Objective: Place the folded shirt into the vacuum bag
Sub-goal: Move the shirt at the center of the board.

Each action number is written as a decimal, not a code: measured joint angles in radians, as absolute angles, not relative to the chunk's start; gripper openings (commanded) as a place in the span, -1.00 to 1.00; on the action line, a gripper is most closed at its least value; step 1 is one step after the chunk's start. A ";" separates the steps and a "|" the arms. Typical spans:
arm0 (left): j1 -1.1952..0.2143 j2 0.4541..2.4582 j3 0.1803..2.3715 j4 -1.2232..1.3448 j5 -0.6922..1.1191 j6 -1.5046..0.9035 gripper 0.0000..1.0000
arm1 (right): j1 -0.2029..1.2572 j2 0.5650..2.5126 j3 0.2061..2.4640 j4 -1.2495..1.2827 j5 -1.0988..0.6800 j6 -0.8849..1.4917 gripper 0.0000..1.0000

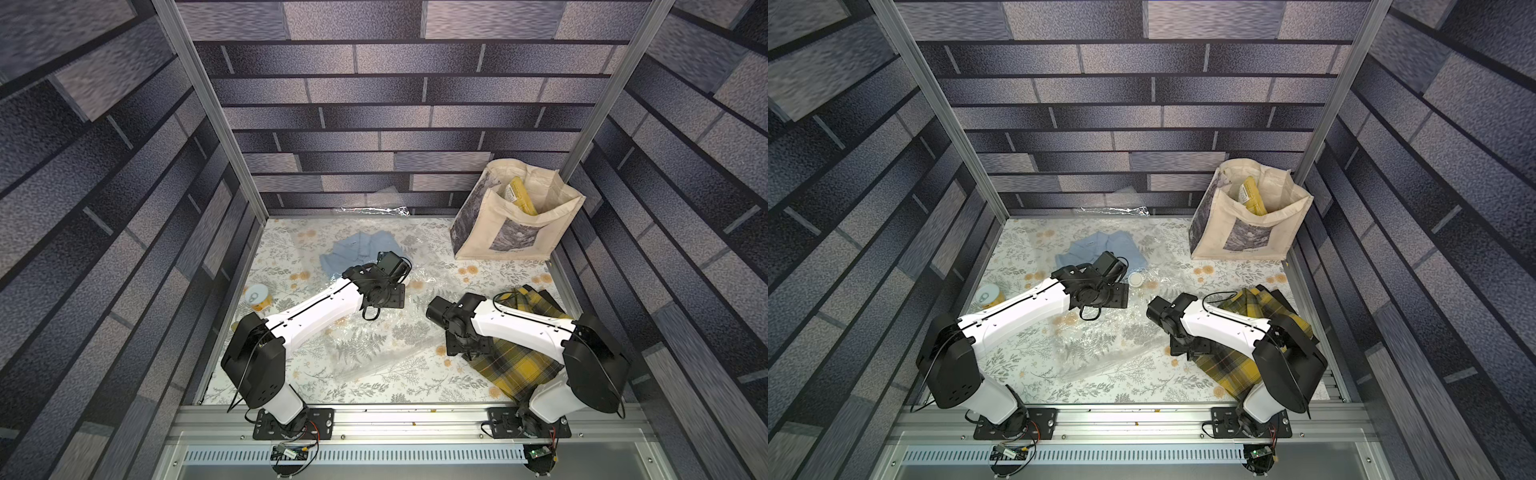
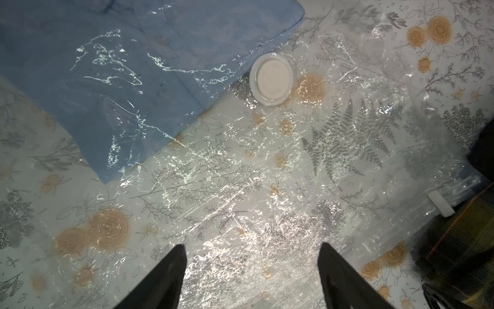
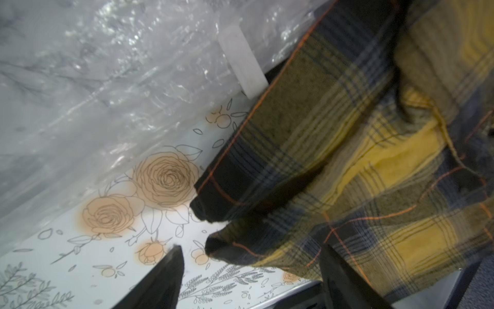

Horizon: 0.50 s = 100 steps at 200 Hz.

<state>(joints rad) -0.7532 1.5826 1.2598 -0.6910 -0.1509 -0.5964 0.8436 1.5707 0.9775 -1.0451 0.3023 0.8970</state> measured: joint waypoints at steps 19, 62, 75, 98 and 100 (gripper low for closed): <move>-0.753 1.583 1.245 -0.687 -0.141 -0.596 0.59 | 0.807 1.596 0.960 -0.993 0.304 0.882 0.49; -0.754 1.583 1.235 -0.671 -0.134 -0.596 0.59 | 0.757 1.603 0.879 -0.919 0.307 0.859 -0.41; -0.754 1.583 1.233 -0.666 -0.134 -0.596 0.60 | 0.756 1.566 0.865 -0.914 0.298 0.851 -0.61; -0.754 1.583 1.231 -0.665 -0.134 -0.596 0.59 | 0.754 1.437 0.864 -0.936 0.279 0.825 -0.78; -0.754 1.583 1.231 -0.665 -0.134 -0.596 0.60 | 0.753 1.424 0.865 -0.941 0.280 0.820 -0.80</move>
<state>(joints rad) -0.7540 1.5826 1.2312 -0.6647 -0.1341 -0.5964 0.7532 1.4239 0.8650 -0.9405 0.2798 0.8196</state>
